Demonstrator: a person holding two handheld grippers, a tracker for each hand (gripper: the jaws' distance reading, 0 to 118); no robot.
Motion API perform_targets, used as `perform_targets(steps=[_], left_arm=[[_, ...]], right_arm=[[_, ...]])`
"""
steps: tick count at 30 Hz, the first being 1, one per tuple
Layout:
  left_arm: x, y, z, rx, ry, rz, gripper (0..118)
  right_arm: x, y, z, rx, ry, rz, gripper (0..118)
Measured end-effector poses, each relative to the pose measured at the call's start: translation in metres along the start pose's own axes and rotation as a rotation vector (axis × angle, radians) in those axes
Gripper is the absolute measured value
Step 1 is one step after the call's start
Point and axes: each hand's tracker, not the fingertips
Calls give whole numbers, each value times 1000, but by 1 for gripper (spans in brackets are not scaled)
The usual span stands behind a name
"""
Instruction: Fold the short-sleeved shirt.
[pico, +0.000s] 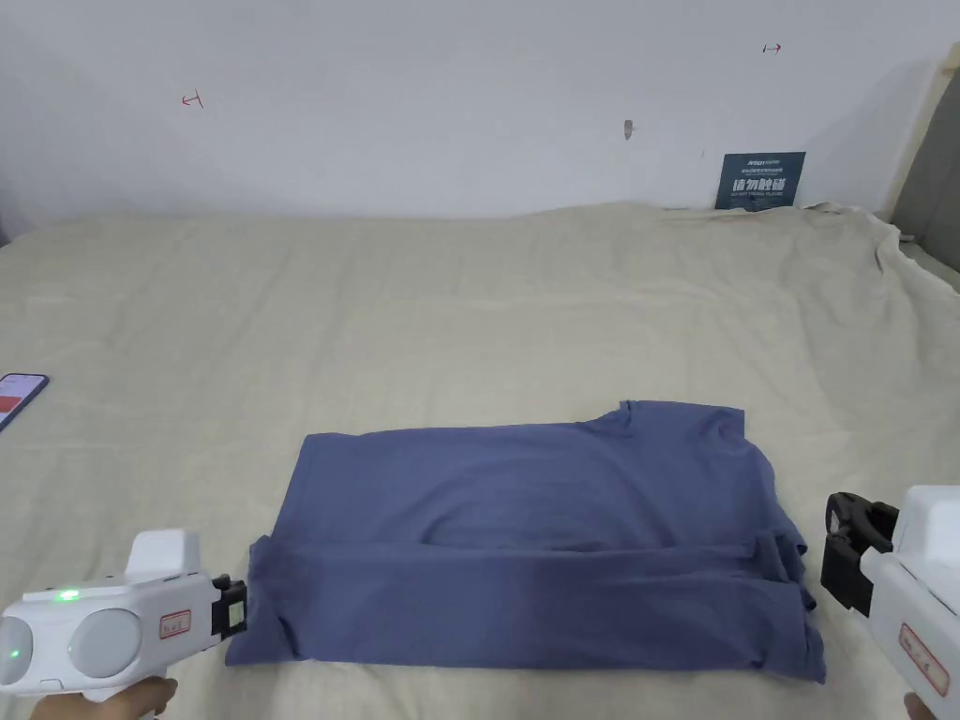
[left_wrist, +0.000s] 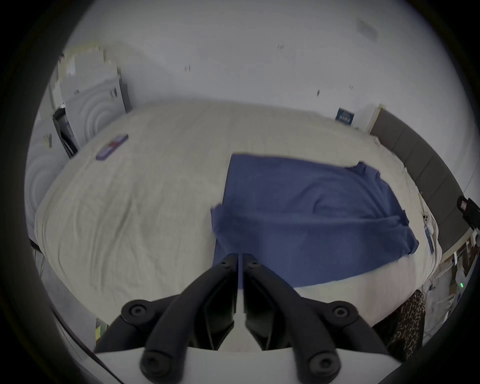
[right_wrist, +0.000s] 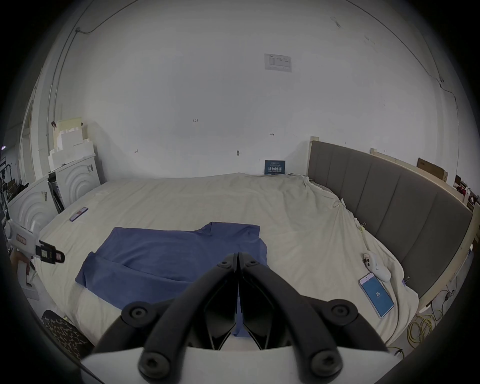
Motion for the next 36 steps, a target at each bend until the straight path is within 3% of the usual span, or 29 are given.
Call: perform_targets(steps=[2, 4, 5, 10, 13, 14, 16, 18, 19, 22, 23, 24, 25, 26, 29, 36], left_arm=[[-5, -1, -17, -47, -1, 16, 30], [-10, -3, -32, -91, 20, 33, 64], [-12, -5, -38, -109, 26, 40, 70], [-15, -9, -68, -176, 67, 26, 71], [-9, -12, -75, -199, 76, 2, 66], [-7, -13, -77, -207, 73, -15, 58], [-4, -15, -84, -222, 51, -43, 26], [0, -16, -87, -218, 62, -55, 8], [-1, -15, -85, -208, 53, -57, 5], [4, -13, -76, -170, 43, -51, 3], [5, -12, -72, -141, 38, -67, 3], [4, -11, -68, -126, 36, -76, 3], [4, -10, -64, -121, 36, -81, 3], [4, -8, -60, -111, 31, -85, 3], [1, -3, -49, -88, 16, -87, 3], [-1, 3, -42, -70, -3, -80, 3]], right_arm=[[1, -2, -4, -10, -6, 0, 0], [4, -3, -9, -25, -9, 0, 0], [5, -4, -11, -29, -11, -2, 0], [9, -7, -20, -57, -23, -15, 0], [12, -9, -26, -80, -24, -21, 0], [13, -10, -27, -84, -25, -21, 0], [15, -13, -29, -97, -30, -24, 0], [16, -15, -29, -110, -36, -31, 0], [17, -17, -29, -119, -40, -34, 0], [26, -29, -39, -192, -48, -56, 7], [29, -36, -45, -234, -54, -61, 24], [30, -42, -51, -269, -66, -62, 53], [32, -50, -58, -313, -47, -62, 65], [36, -58, -65, -345, -37, -64, 70], [38, -79, -86, -412, -19, -99, 81], [37, -107, -127, -529, -23, -117, 79]])
